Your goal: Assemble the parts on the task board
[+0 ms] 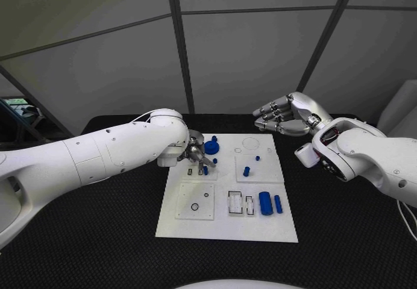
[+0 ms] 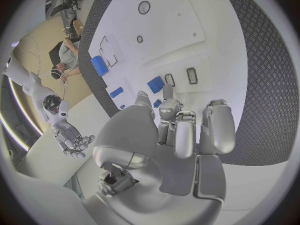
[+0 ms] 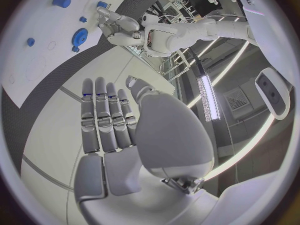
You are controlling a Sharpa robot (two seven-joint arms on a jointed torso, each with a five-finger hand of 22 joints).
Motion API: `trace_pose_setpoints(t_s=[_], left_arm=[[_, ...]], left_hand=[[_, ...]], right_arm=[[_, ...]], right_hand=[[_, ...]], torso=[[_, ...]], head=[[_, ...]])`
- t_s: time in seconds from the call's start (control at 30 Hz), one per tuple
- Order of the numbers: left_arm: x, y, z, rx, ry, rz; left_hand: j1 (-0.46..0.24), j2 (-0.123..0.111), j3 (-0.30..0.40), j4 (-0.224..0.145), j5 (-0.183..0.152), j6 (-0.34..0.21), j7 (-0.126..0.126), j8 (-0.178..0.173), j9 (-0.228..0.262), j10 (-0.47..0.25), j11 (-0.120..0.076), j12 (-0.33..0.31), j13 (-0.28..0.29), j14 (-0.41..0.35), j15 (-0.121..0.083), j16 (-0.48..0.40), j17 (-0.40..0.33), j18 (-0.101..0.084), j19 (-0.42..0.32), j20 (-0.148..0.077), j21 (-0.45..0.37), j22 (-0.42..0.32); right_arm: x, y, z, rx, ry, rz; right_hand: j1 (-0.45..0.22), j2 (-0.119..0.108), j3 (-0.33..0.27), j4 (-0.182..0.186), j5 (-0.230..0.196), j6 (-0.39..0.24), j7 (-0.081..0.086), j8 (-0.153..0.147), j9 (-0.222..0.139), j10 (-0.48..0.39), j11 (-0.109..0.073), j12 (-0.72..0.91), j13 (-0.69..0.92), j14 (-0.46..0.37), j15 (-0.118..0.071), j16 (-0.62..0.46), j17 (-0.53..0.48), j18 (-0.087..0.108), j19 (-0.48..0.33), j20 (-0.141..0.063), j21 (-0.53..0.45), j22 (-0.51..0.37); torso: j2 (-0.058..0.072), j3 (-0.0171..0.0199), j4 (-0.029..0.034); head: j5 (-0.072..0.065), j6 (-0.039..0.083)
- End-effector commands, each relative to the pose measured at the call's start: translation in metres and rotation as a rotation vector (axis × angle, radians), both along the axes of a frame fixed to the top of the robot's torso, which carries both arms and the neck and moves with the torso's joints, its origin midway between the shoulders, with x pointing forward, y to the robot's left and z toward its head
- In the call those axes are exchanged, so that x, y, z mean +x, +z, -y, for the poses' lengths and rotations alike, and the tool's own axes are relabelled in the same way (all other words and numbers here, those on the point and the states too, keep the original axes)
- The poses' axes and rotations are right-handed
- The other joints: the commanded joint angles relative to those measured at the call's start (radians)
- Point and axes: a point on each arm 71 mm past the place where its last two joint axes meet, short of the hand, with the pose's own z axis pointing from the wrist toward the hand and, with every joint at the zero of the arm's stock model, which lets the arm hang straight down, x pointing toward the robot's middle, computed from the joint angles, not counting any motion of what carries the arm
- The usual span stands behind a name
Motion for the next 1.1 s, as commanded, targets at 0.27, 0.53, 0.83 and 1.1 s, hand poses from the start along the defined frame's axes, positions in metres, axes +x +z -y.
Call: trace_pose_setpoints(t_s=[0.27, 0.53, 0.83, 1.1], left_arm=[[-0.0025, -0.0007, 0.0021, 0.012, -0.013, -0.021], [-0.0043, -0.0012, 0.0023, 0.004, -0.016, -0.038], [-0.0043, -0.0016, 0.0017, -0.007, -0.01, -0.046], [-0.0049, -0.0016, 0.0035, -0.016, -0.011, -0.052]], left_hand=[[0.01, 0.004, -0.006, 0.0, 0.006, -0.005, -0.001, 0.009, 0.007, 0.007, -0.005, 0.004, 0.002, 0.098, -0.008, 0.005, 0.242, -0.003, 0.009, -0.001, 0.005, 0.003], [0.026, 0.005, -0.004, -0.004, 0.01, -0.011, -0.002, 0.017, 0.02, 0.005, -0.006, 0.002, -0.001, 0.098, -0.009, 0.006, 0.242, -0.003, 0.008, -0.002, 0.005, 0.005], [0.074, 0.024, 0.02, -0.019, 0.013, -0.027, -0.003, 0.03, 0.043, 0.003, -0.006, -0.001, -0.004, 0.098, -0.01, 0.005, 0.242, -0.003, 0.006, -0.003, 0.004, 0.006], [0.115, 0.038, 0.049, -0.039, 0.012, -0.039, -0.003, 0.036, 0.059, -0.002, -0.007, -0.006, -0.009, 0.098, -0.01, 0.004, 0.241, -0.002, 0.004, -0.003, 0.003, 0.007]], right_arm=[[0.0016, 0.0006, 0.0001, -0.002, -0.004, 0.003], [0.0025, 0.0002, 0.0, -0.003, -0.006, 0.001], [0.0034, -0.0006, -0.0006, -0.005, -0.005, -0.003], [0.0036, -0.0008, -0.0029, -0.005, 0.0, -0.006]], right_hand=[[-0.007, 0.0, -0.002, -0.006, 0.005, 0.002, 0.004, -0.002, -0.001, 0.0, 0.005, -0.003, -0.002, 0.002, 0.005, -0.004, -0.002, 0.003, 0.007, 0.001, -0.007, -0.002], [-0.006, 0.0, -0.002, -0.006, 0.005, 0.002, 0.004, -0.002, 0.0, 0.0, 0.005, -0.003, -0.003, 0.002, 0.005, -0.005, -0.002, 0.003, 0.008, 0.002, -0.007, -0.002], [-0.007, 0.001, -0.001, -0.005, 0.006, 0.002, 0.004, -0.002, 0.0, 0.001, 0.005, -0.003, -0.003, 0.003, 0.005, -0.005, -0.002, 0.003, 0.009, 0.002, -0.009, -0.003], [-0.007, 0.002, -0.001, -0.005, 0.007, 0.002, 0.004, -0.002, 0.0, 0.001, 0.005, -0.003, -0.004, 0.004, 0.005, -0.006, -0.003, 0.003, 0.009, 0.002, -0.01, -0.004]], torso=[[0.001, 0.0003, -0.0004], [0.001, 0.0003, 0.0003], [0.002, 0.0003, -0.0009], [0.002, 0.0002, -0.0001]], head=[[0.003, -0.002], [0.001, -0.005], [0.001, -0.005], [-0.001, -0.005]])
